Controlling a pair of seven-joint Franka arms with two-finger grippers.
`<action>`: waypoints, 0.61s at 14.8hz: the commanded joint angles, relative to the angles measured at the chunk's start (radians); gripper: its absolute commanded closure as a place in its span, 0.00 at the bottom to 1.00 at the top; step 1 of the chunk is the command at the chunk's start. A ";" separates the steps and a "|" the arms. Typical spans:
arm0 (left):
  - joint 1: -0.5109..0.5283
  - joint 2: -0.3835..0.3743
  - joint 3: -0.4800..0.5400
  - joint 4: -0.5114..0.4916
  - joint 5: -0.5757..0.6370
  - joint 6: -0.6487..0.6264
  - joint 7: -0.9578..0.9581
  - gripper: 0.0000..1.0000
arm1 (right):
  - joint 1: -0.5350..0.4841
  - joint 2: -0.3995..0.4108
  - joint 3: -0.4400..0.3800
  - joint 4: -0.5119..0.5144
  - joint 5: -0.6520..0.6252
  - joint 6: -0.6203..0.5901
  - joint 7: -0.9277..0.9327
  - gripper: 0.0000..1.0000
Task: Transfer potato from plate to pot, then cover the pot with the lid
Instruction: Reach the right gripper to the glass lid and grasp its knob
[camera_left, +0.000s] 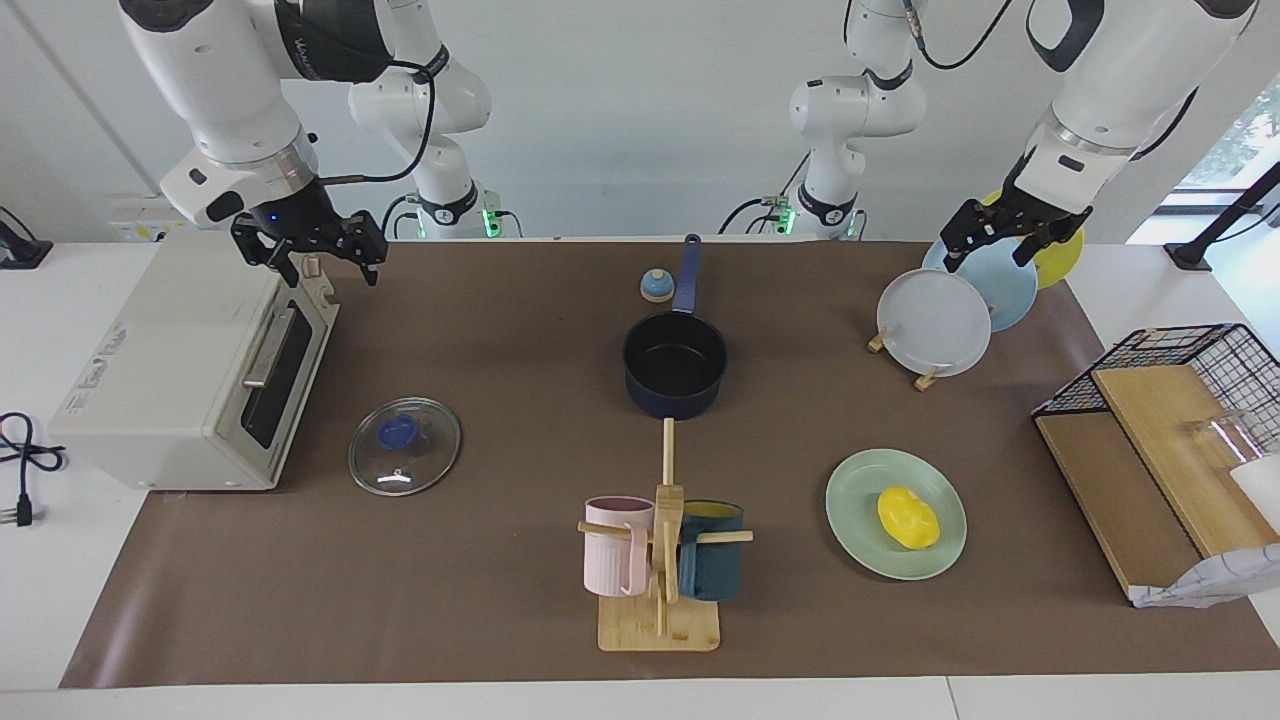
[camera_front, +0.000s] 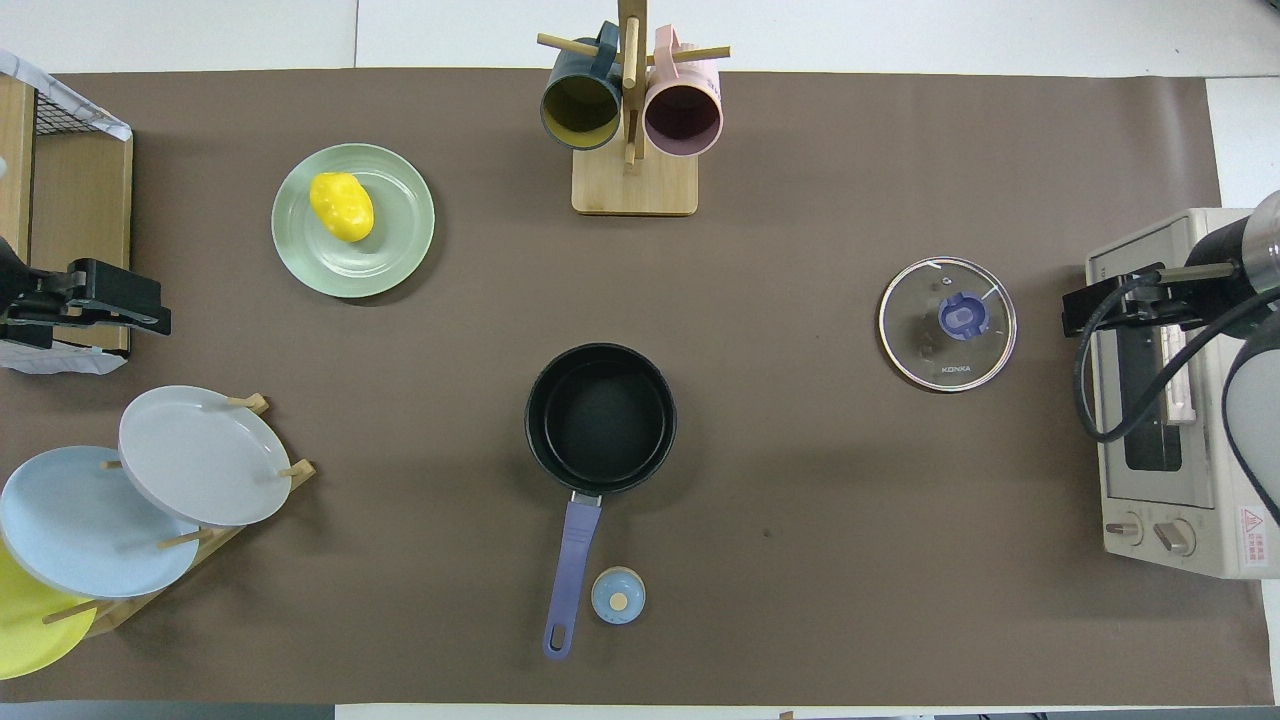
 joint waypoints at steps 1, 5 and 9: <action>-0.004 -0.027 0.005 -0.030 0.010 0.000 0.008 0.00 | 0.011 -0.032 0.009 -0.084 0.025 0.074 -0.037 0.00; -0.004 -0.027 0.005 -0.030 0.010 0.000 0.008 0.00 | 0.015 0.065 0.011 -0.125 0.025 0.215 -0.082 0.00; -0.004 -0.027 0.005 -0.030 0.010 0.000 0.008 0.00 | 0.005 0.168 0.009 -0.163 0.026 0.367 -0.186 0.00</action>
